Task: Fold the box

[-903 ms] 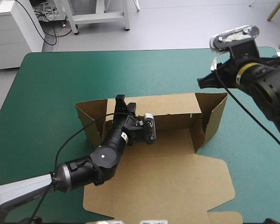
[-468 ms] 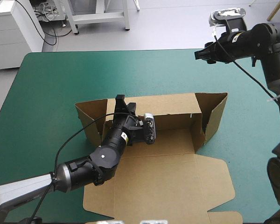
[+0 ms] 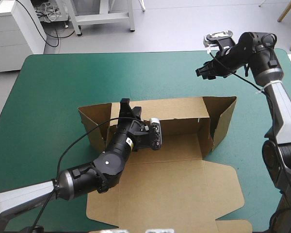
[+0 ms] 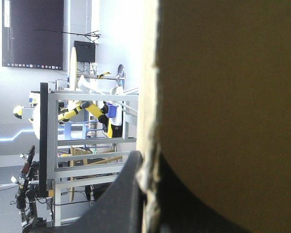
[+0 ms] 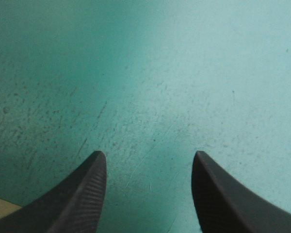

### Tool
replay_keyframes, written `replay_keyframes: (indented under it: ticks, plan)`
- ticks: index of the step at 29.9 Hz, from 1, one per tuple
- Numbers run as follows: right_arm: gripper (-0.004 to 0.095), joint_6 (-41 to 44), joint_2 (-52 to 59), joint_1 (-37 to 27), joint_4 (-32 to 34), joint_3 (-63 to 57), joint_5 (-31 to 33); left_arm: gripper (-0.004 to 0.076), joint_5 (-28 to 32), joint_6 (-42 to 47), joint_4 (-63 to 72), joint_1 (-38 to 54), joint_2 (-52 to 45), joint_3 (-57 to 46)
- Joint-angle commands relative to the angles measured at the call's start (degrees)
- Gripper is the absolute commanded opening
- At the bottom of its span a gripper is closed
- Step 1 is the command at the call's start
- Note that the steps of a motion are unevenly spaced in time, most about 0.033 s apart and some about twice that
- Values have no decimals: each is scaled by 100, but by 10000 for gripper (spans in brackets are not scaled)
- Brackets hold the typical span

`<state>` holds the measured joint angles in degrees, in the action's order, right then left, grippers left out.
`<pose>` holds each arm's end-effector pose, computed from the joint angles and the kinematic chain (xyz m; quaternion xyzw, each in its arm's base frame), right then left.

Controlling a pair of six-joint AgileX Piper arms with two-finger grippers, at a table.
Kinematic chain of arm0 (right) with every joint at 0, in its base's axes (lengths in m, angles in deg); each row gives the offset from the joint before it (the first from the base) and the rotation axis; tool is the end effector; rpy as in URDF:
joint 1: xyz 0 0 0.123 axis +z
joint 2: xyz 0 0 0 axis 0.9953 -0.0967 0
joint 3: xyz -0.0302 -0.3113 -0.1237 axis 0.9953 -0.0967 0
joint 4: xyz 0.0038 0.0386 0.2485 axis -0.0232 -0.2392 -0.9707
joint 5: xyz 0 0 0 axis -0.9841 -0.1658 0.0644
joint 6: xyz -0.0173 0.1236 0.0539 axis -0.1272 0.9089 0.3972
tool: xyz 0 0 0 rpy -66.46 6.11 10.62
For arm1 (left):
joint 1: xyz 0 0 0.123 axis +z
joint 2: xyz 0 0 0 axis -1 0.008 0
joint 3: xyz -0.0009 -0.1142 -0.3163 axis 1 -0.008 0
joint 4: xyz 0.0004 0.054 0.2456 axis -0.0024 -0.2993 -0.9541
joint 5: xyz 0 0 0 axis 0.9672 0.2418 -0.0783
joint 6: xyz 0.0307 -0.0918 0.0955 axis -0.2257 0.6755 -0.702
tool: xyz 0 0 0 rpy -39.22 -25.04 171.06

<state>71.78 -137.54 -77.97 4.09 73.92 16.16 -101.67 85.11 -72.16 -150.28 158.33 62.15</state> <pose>0.4551 0.0770 0.3897 -0.1755 0.9373 0.0768 0.2911 0.2330 -0.2386 0.3333 0.6102 0.5436 0.2888 0.4987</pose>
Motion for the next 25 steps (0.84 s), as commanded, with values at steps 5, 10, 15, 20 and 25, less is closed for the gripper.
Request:
replay_keyframes:
  ticks: [5,10,15,20,25]
  plan:
    - [493,-157,528,-62,118,-695,-221,-8,69,63,-215,-48,-162,120]
    - [493,-157,965,-62,118,-1329,-221,-8,69,63,-215,-48,-162,120]
    - [493,-182,1427,-62,118,-1886,-221,-8,69,63,-215,-48,-162,120]
    - [493,-192,1831,-62,58,-2471,-221,-8,69,63,-215,-48,-162,120]
    - [493,-207,2261,-62,-146,-2910,-221,-8,69,63,-215,-48,-162,120]
